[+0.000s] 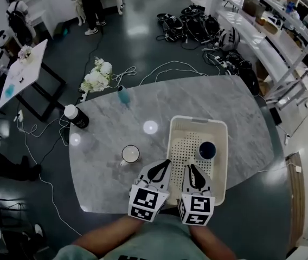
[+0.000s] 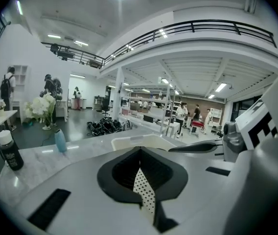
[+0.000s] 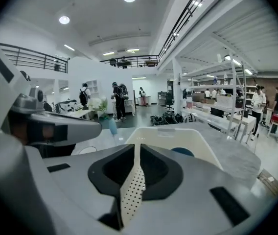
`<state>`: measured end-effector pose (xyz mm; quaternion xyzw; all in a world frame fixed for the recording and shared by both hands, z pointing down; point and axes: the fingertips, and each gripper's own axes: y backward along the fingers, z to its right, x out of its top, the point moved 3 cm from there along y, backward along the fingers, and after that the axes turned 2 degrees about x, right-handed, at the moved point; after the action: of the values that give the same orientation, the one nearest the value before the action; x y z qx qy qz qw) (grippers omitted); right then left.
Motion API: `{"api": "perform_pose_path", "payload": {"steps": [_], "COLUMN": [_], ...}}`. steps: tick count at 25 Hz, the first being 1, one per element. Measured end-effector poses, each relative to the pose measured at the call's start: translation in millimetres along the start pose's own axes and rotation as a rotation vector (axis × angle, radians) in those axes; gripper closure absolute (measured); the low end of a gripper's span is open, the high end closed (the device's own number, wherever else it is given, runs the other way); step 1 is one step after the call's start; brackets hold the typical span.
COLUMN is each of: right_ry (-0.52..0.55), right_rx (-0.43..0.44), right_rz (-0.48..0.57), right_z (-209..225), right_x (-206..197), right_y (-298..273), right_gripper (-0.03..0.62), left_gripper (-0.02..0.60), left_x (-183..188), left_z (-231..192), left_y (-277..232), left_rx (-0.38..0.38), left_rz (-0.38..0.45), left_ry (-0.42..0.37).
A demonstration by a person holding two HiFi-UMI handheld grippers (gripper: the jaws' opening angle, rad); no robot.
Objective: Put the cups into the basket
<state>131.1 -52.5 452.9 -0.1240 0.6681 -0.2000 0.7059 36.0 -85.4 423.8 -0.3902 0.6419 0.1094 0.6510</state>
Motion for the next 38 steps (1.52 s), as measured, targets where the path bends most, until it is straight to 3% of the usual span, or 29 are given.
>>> {"api": "perform_pose_path", "payload": {"steps": [4, 12, 19, 28, 38], "right_ry": [0.033, 0.13, 0.195, 0.229, 0.231], "right_rx": [0.089, 0.261, 0.352, 0.386, 0.383], "right_rz": [0.018, 0.03, 0.005, -0.021, -0.042], "right_z": [-39, -118, -160, -179, -179], "right_x": [11, 30, 24, 15, 8], "right_y": [0, -7, -14, -17, -22], "right_gripper": [0.573, 0.577, 0.577, 0.577, 0.577], "left_gripper": [0.572, 0.574, 0.574, 0.574, 0.575], "left_x": [-7, -17, -31, -44, -49], "left_z": [-26, -86, -112, -121, -121], "left_y": [26, 86, 123, 140, 139], "left_rx": [0.059, 0.223, 0.316, 0.366, 0.369], "left_rz": [0.007, 0.033, 0.058, 0.053, 0.038], "left_ry": [0.023, 0.099, 0.156, 0.165, 0.149]}}
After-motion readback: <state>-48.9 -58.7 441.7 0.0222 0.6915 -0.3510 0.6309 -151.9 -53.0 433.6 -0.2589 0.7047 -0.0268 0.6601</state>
